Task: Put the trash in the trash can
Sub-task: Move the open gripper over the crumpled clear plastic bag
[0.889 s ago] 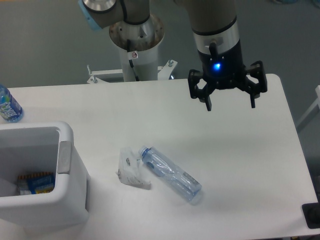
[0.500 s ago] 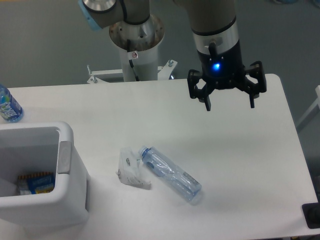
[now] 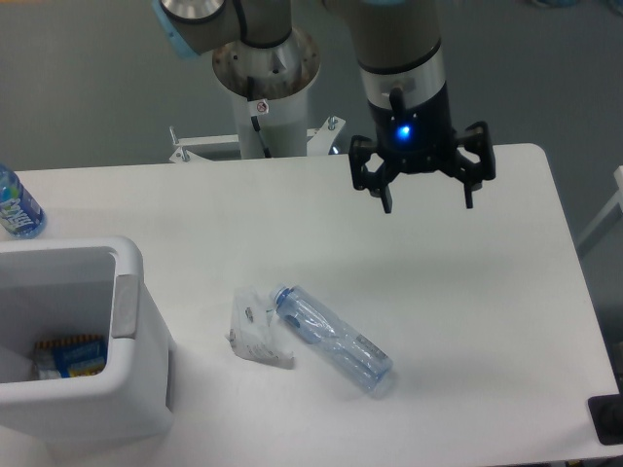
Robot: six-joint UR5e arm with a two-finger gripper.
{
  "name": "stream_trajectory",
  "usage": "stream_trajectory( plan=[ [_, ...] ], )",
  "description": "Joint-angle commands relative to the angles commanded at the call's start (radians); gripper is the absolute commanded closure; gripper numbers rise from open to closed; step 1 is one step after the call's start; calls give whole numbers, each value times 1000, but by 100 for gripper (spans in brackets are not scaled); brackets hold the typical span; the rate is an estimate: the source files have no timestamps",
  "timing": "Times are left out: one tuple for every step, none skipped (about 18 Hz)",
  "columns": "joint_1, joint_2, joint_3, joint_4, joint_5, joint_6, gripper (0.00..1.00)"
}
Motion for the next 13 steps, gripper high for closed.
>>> stream_trajectory(
  plan=[
    [-2,5,-5,0,0,-41,0],
    [-12,3,-12,0,0,-86,0],
    [-26,3,-23,0,0,-118,0],
    [-50,2,-38,0,-2,-138,0],
    [-78,2,-64,0,0,-154,0],
    [-93,5,-93,0,-2,-172,0],
    [-110,5,-115,0,-3,-195,0],
    [-135,3,-135,0,-8,-213,0],
    [-156,-1,-149,0,-24,-232,0],
    [-163,-6,-160,0,-46,-255,0],
    [-163,-9,-173,0,-75,-278,0],
    [-164,-14,-190,2,-107,-293,0],
    [-164,-15,-204,2,-133,-295,0]
  ],
)
